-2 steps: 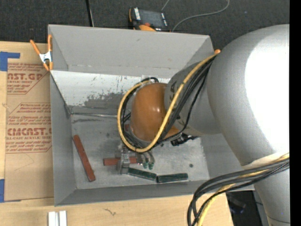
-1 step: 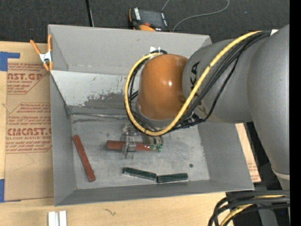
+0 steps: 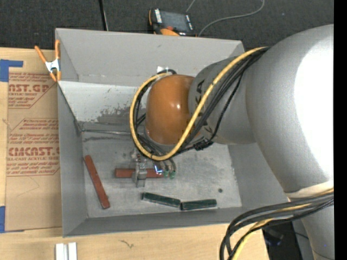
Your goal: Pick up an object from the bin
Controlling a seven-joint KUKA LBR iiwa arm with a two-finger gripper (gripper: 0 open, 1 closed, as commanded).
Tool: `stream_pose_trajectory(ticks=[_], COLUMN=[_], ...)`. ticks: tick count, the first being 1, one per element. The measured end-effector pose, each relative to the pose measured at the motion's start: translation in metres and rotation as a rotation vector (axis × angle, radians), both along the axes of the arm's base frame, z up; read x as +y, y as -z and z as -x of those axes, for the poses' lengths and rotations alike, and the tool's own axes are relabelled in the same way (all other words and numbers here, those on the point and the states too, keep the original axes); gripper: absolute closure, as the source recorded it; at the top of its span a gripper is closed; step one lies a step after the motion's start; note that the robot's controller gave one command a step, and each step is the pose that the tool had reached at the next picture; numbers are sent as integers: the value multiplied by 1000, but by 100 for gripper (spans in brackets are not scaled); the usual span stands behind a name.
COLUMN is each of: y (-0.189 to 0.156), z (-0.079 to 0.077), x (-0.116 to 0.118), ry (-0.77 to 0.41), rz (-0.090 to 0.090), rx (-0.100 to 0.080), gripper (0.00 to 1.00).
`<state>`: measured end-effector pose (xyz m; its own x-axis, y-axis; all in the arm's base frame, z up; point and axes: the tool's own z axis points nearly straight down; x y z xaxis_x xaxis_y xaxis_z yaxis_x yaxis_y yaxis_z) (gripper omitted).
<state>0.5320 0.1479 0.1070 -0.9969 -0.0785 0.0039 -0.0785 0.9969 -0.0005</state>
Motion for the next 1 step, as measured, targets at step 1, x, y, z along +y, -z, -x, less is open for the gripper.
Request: stream_pose_trajectory(ticks=[1], y=[-121], z=[-24], x=[5], ry=[46], rz=[-4], rx=[-14], gripper=[100])
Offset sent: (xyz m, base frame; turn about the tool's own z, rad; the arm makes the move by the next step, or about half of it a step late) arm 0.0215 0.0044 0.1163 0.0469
